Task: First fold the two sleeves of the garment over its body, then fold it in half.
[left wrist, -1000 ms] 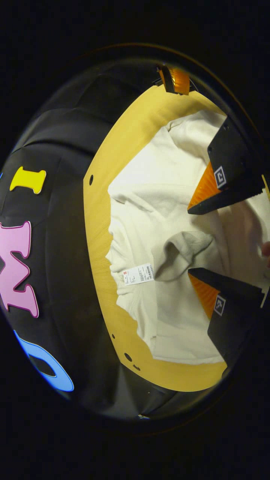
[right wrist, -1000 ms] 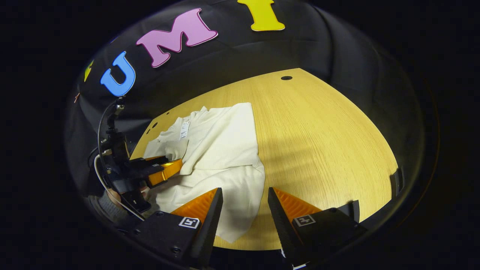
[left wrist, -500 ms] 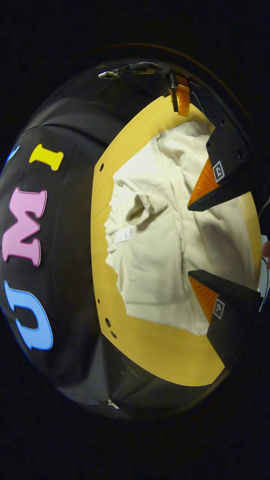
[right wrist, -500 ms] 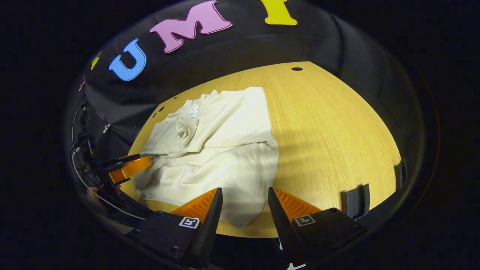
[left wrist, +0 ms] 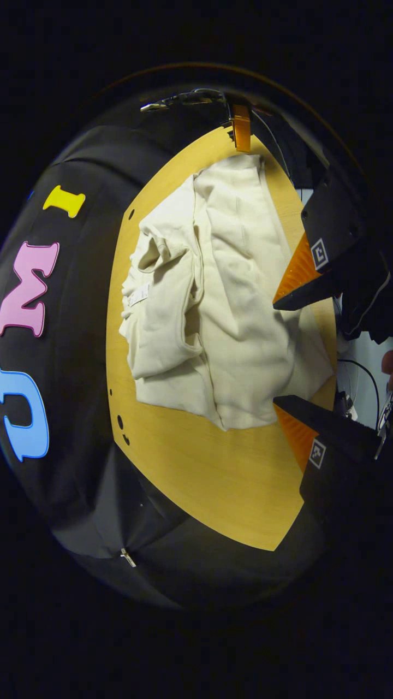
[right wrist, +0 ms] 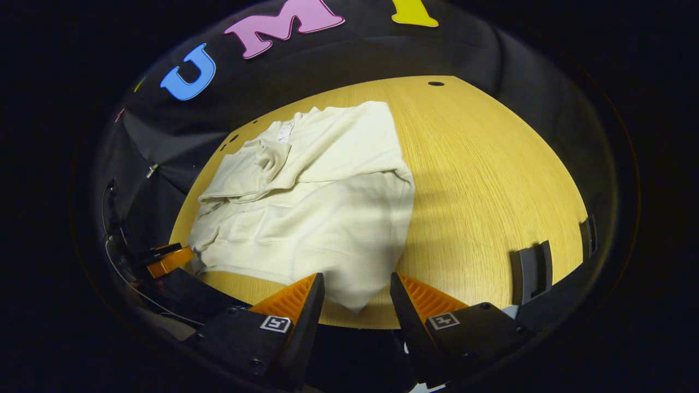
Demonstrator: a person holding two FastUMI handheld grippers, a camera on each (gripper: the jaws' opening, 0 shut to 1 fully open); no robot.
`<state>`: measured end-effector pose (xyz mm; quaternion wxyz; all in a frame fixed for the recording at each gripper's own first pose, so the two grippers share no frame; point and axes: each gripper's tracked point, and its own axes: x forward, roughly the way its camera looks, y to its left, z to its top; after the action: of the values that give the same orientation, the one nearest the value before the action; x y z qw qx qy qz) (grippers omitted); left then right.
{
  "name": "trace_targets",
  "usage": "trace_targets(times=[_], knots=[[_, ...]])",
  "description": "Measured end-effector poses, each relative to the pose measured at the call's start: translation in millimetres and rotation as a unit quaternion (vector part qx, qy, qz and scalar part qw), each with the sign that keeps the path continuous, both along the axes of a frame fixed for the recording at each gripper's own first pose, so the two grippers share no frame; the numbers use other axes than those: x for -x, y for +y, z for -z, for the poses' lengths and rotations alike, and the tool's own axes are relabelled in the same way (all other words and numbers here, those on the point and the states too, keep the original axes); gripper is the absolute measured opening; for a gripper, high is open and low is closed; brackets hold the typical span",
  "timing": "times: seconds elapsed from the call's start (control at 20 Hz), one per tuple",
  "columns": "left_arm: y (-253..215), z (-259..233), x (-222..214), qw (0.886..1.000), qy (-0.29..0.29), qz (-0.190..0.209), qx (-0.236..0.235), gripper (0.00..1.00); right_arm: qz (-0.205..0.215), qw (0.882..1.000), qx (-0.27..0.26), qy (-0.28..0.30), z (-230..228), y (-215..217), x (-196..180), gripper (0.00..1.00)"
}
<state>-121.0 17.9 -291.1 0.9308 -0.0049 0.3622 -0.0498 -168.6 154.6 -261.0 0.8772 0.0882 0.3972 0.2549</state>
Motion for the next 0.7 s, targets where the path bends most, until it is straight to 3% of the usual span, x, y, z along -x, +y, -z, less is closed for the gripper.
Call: trace_targets(times=[0.3,0.5,0.7], knots=[[12,27,0,0.999,0.040,-0.006,-0.005,0.96,-0.011,1.000,0.018,0.012,11,11,-2,0.75],[10,40,-6,0.998,0.064,0.001,-0.012,0.96,-0.026,0.996,0.079,0.007,22,15,-11,0.75],[9,38,-14,0.999,0.048,-0.015,-0.006,0.99,-0.045,0.988,0.144,-0.022,23,25,-17,0.74]])
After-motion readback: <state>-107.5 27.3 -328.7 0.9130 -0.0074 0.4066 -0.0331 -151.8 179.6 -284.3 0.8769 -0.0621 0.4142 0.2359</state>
